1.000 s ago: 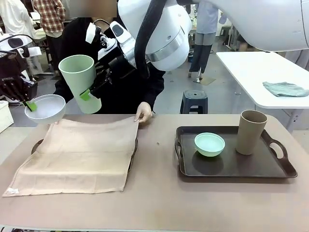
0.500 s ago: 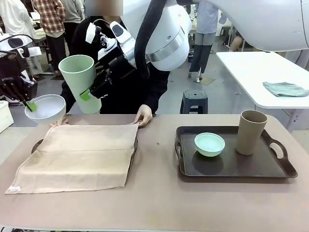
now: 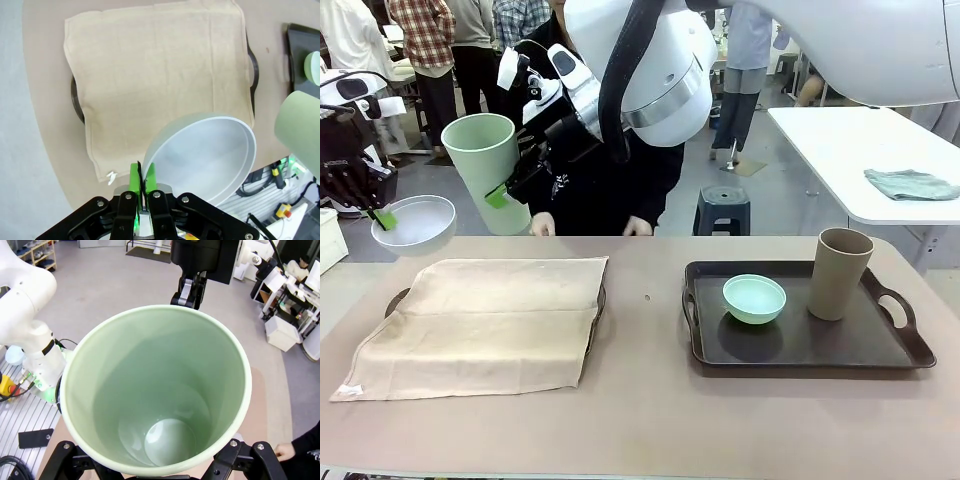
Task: Set up a tray with a mat and arrange the tableware.
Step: Place the Picnic Bowl and Reusable plastic cup back onto the Handle tray in front of the human's position.
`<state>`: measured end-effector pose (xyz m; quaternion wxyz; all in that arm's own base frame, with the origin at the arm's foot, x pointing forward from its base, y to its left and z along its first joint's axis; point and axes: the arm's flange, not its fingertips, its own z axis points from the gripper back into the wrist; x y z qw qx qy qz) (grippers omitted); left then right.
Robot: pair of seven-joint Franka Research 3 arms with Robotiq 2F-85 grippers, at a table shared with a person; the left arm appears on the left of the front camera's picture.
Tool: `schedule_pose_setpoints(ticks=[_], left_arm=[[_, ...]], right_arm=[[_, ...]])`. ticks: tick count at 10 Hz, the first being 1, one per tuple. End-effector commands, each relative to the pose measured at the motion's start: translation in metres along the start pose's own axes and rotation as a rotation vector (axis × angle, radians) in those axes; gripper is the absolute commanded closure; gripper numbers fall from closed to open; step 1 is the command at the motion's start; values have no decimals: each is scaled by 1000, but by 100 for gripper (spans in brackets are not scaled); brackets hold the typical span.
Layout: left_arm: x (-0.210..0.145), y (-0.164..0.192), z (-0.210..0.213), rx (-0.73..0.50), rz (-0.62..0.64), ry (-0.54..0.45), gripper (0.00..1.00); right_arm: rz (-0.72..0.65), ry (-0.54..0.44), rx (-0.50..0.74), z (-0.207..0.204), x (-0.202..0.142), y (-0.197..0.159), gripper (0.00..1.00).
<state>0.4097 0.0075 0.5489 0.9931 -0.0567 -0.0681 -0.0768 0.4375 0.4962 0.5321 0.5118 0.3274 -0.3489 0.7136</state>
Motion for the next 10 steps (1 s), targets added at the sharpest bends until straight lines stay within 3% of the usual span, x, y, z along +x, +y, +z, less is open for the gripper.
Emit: schedule_pose_setpoints(ticks=[1, 2, 6, 8, 9, 10], left_arm=[[0, 2, 3, 0, -19, -1, 100], [0, 0, 0, 0, 0, 0, 96], [19, 18, -103, -60, 104, 93, 96], [26, 17, -128, -70, 136, 97, 96], [30, 18, -134, -55, 155, 53, 96], [31, 19, -123, -109, 177, 9, 96]], right_arm=[[17, -1, 3, 1, 0, 0, 72], [0, 0, 0, 0, 0, 0, 15], [-38, -61, 54, -26, -102, -14, 15], [-33, -81, 68, -39, -126, -16, 15], [-75, -162, 80, -46, -136, -17, 15], [-108, -161, 55, -46, -128, -14, 15]])
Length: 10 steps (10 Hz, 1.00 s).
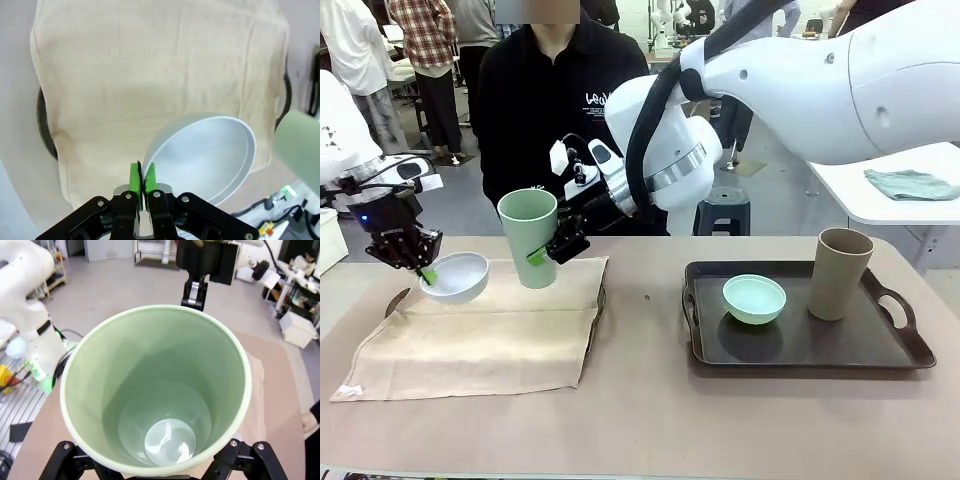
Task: Set up a tray with a mat and arrange the tableware.
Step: Place the Picnic Bowl and Reusable plastic cup back onto the Handle tray in front of the human's position.
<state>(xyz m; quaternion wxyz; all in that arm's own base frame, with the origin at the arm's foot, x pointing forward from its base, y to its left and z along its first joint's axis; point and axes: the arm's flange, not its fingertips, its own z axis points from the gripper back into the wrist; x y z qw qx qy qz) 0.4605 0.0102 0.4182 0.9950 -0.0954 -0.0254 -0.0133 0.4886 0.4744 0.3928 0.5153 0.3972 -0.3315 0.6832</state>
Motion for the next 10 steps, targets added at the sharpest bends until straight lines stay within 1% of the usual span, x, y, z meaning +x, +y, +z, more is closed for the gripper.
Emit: schedule_pose_setpoints(ticks=[1, 2, 3, 5, 6, 7, 10], left_arm=[[-5, 1, -3, 18, -19, 36, 96], [-5, 1, -3, 18, -19, 36, 96], [0, 0, 1, -1, 1, -2, 96], [10, 10, -3, -53, 59, -25, 96], [14, 12, -11, -53, 69, -22, 96], [18, 15, -18, -50, 77, -42, 96], [26, 14, -41, 7, 64, -10, 96]], right_arm=[[25, 35, 0, 4, 2, -1, 15], [25, 35, 0, 4, 2, -1, 15], [0, 0, 0, -1, 0, 0, 15], [-73, 25, 23, -6, -22, -10, 15], [-88, 23, 31, -11, -34, -15, 15], [-107, 26, 43, -16, -44, -20, 15], [-104, 21, 42, -22, -59, -27, 15]])
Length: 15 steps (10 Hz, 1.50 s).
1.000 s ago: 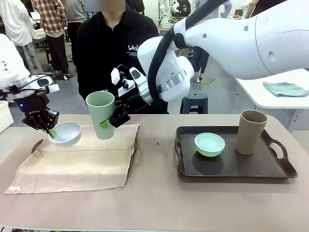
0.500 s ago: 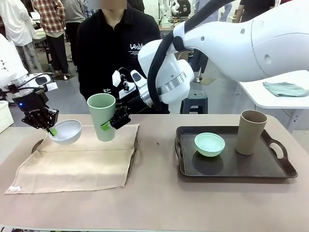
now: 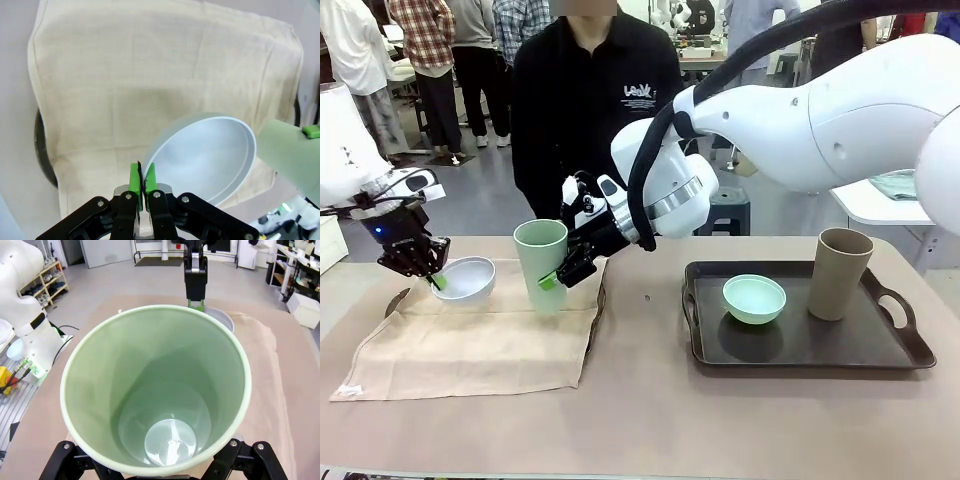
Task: Set up a tray with a mat and arrange the tableware.
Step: Place the Picnic Bowl and Reusable plastic cup back onto the Handle tray in front of the human's position.
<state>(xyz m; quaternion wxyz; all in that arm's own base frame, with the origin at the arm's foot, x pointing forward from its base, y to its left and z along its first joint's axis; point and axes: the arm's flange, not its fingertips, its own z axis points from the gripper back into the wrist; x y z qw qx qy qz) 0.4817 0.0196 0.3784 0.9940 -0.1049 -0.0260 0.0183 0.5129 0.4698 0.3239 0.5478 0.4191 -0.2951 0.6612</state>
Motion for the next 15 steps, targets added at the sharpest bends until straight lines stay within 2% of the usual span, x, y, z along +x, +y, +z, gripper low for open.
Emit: schedule_pose_setpoints(ticks=[1, 9, 10, 11, 12, 13, 15], left_arm=[[11, -6, -10, 42, -7, 4, 96], [17, -6, -26, 97, -10, 41, 96], [18, -6, -30, 115, 4, 77, 72], [19, -8, -32, 120, -2, 93, 50], [18, -9, -31, 120, 1, 107, 12], [15, -8, -28, 131, -3, 123, 0], [6, -5, -18, 124, -2, 143, 0]], right_arm=[[12, 9, 8, 1, 3, -10, 15], [-19, 69, 22, -8, -21, -23, 15], [-20, 68, 21, -8, -22, -22, 0], [-27, 70, 15, -7, -22, -22, 0], [-50, 115, 3, -5, -21, -20, 0], [-137, 206, -46, 1, -16, -15, 0], [-277, 343, -149, 23, -3, -1, 0]])
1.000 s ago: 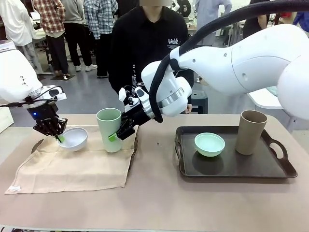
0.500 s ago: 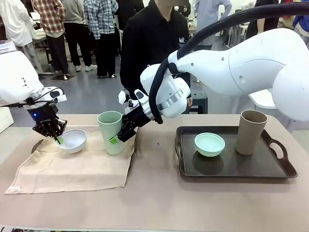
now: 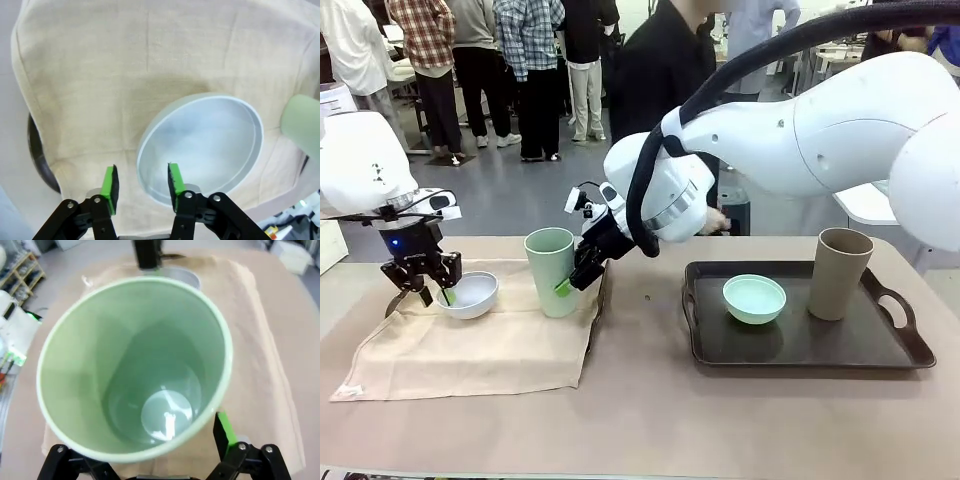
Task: Set up a tray with a mat and arrange the tableware.
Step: Place the Picnic Bowl and Reusable plastic cup back onto the Handle tray in front of the human's position.
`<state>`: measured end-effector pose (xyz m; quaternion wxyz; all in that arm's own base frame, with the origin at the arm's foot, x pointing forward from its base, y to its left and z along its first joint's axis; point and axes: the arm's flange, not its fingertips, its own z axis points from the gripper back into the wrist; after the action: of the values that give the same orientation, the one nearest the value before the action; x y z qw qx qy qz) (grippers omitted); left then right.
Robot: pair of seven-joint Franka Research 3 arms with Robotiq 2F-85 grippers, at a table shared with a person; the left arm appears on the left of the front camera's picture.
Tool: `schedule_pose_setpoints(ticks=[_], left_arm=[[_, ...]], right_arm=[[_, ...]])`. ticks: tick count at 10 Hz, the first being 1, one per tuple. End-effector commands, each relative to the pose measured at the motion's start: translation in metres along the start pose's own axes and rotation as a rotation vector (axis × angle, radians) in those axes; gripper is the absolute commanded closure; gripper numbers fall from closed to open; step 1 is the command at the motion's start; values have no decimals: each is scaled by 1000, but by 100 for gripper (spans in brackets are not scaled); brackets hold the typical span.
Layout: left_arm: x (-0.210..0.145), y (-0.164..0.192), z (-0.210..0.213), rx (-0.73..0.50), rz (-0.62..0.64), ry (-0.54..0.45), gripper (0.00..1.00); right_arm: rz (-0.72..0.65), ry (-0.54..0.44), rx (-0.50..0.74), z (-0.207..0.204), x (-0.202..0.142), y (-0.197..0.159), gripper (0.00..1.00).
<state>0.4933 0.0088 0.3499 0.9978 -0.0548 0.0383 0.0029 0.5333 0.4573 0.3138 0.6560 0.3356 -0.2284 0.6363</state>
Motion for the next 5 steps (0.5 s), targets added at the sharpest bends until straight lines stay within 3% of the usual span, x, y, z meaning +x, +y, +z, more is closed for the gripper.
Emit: schedule_pose_setpoints(ticks=[1, 3, 5], left_arm=[[-11, 4, 19, 24, 12, 13, 45], [-26, 8, 33, 17, -12, 17, 25], [-44, 8, 56, 46, -44, 12, 6]], right_arm=[[-140, 140, -72, 34, 9, 27, 0], [-222, 160, -116, 67, 11, 50, 0], [-453, 251, -122, 97, 18, 81, 0]])
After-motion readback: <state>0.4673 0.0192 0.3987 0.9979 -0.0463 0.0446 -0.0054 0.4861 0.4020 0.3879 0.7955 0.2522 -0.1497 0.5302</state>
